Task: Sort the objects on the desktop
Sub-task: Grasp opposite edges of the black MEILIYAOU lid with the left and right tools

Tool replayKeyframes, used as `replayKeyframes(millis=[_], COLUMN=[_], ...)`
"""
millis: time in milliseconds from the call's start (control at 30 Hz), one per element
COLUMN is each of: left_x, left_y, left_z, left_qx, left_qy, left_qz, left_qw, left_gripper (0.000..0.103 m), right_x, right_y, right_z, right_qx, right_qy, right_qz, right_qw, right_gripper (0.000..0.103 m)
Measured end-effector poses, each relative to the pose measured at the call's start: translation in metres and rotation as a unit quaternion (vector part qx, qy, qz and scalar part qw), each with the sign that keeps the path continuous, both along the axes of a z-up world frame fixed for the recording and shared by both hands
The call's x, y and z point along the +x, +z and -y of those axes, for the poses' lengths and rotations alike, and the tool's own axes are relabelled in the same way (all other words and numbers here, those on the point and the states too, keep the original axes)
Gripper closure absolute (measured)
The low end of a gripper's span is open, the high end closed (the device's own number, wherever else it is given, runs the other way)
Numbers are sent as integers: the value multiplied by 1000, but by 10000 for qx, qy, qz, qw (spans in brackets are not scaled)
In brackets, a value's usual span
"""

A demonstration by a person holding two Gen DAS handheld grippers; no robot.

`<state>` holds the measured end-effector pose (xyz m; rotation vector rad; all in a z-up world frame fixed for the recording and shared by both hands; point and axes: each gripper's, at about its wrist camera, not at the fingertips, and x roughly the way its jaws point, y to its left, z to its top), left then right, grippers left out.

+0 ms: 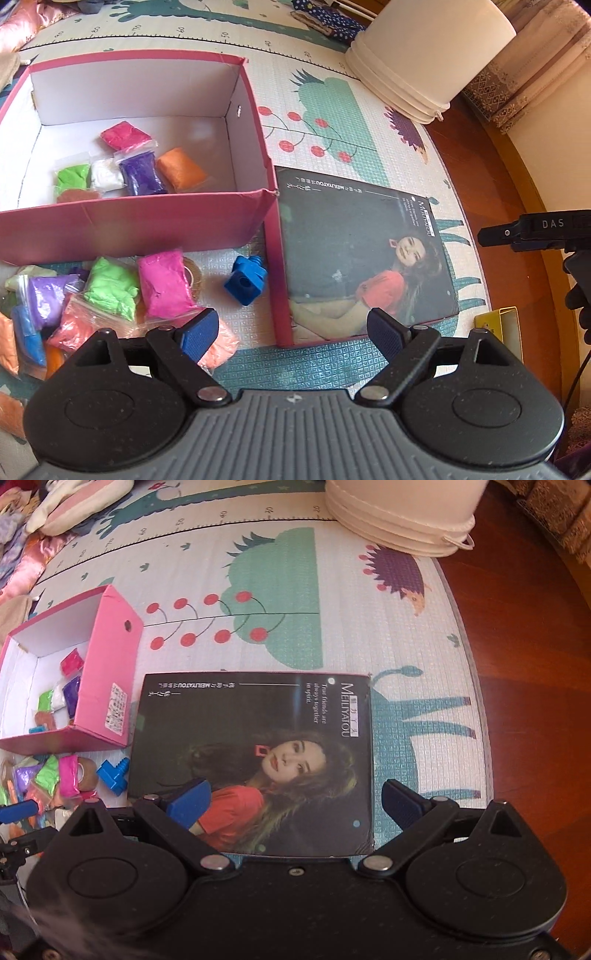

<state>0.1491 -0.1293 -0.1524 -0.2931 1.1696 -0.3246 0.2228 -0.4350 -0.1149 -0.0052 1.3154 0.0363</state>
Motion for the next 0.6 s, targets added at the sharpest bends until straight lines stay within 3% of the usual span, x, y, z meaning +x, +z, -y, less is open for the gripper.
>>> replayKeyframes(millis=[233,600], left_x=[-3,8], left_y=[-22,-67], left_z=[29,48], left_qx=[161,172], left_qy=[-306,-204], left_qz=[-77,-295], left_qw=[9994,9992], left_gripper=[15,16], right_x=[-3,4], right_y=[-41,-98], right_z=[34,69], right_qx=[69,448], right_qy=[-470,-1116], right_qz=[-211,-209], right_qw=[9986,9925], right_gripper=[4,4])
